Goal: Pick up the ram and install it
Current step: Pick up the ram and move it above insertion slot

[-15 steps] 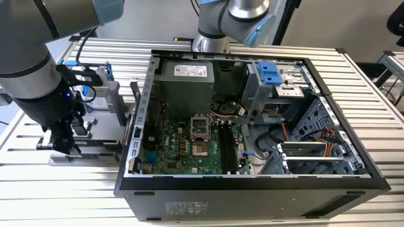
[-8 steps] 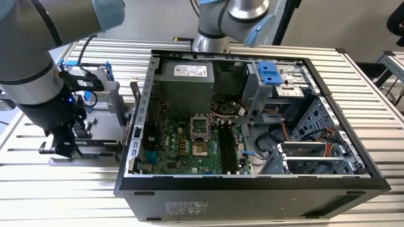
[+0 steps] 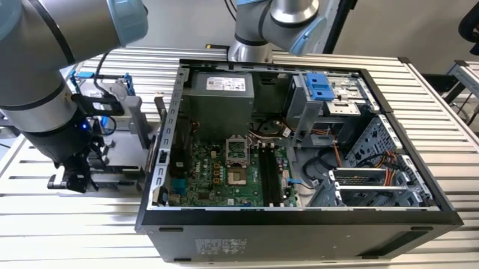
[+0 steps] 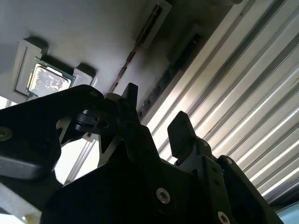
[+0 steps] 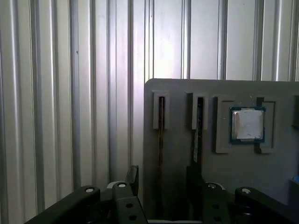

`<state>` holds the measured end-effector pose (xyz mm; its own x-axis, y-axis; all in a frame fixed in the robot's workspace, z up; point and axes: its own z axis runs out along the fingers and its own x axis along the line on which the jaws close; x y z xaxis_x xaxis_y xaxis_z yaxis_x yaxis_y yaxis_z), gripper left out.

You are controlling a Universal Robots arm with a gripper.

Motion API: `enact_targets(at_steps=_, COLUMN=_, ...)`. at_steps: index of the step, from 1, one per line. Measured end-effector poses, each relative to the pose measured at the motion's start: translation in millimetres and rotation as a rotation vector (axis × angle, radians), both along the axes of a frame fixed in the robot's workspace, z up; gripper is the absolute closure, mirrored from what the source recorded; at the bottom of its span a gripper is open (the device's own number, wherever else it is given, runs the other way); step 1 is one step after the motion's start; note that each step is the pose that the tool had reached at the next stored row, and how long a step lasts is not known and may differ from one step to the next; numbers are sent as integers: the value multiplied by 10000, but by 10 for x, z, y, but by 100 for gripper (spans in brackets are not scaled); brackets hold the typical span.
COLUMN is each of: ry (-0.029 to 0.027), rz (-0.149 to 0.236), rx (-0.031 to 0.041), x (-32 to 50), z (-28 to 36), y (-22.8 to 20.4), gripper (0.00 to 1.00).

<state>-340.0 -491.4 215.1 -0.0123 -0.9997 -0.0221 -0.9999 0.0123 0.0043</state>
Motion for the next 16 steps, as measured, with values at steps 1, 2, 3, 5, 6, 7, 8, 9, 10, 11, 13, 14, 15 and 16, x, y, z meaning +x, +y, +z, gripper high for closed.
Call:
enact_targets(at_steps=1, ry=-1, rz=-24, rx=0, x=0, z=-14, y=-3, gripper=0)
enact_targets(at_steps=2, ry=0, rz=-53, rx=-2, x=-1, z=-28, y=-3, gripper=0)
enact_targets(at_steps=3, ry=1, rz=-81, rx=-6, x=-1, z=-42, y=-4, gripper=0)
enact_targets(at_steps=5, ry=0, rz=-127, rx=-14, x=-2, z=-70, y=-6, gripper=0)
enact_targets(at_steps=6, ry=1, rz=-144, rx=-19, x=-2, z=-84, y=-6, gripper=0)
enact_targets(at_steps=7, ry=2, rz=-153, rx=-24, x=-2, z=-97, y=-7, gripper=0)
enact_targets(at_steps=8, ry=1, rz=-156, rx=-26, x=-2, z=-111, y=-7, gripper=0)
enact_targets(at_steps=9, ry=1, rz=-157, rx=-27, x=-2, z=-126, y=-7, gripper=0)
enact_targets(at_steps=10, ry=1, rz=-157, rx=-27, x=-2, z=-144, y=-7, gripper=0)
enact_targets(at_steps=11, ry=0, rz=-157, rx=-26, x=-2, z=-161, y=-7, gripper=0)
enact_targets(at_steps=13, ry=0, rz=-158, rx=-27, x=-4, z=-191, y=-7, gripper=0)
enact_targets(at_steps=14, ry=0, rz=-157, rx=-26, x=-6, z=-203, y=-7, gripper=0)
enact_targets(at_steps=15, ry=3, rz=-157, rx=-9, x=-9, z=-209, y=-8, gripper=0)
enact_targets(at_steps=16, ry=3, rz=-157, rx=60, x=-10, z=-215, y=-8, gripper=0)
